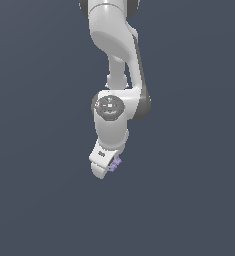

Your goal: Pick up the object and move it to a goal position.

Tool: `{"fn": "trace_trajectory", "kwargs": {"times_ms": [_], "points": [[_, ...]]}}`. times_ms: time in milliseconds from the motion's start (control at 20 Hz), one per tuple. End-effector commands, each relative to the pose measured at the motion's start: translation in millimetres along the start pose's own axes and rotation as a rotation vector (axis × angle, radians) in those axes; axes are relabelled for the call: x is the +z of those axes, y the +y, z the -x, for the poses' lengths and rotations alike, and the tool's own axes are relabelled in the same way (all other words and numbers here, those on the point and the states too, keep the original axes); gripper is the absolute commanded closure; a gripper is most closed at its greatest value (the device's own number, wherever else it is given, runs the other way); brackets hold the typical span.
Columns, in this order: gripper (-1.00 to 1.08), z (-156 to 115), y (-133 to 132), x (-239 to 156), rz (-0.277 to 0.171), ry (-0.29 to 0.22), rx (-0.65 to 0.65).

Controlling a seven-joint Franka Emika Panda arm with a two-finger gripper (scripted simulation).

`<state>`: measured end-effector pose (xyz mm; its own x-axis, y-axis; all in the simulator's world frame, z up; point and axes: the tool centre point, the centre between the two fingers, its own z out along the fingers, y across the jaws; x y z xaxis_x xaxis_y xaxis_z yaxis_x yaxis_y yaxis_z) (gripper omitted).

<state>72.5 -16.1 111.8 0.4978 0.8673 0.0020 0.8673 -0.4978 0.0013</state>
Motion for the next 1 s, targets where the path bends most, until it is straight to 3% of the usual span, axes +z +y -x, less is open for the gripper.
{"fn": "trace_trajectory", "kwargs": {"times_ms": [0,450,950], "points": [[1.08,-8,10,-7,-0.001,-0.001,0.001],[1.08,-25,35,-24,-0.001,-0.001,0.001],[1.08,-31,43,-29,-0.001,-0.002,0.002]]}}
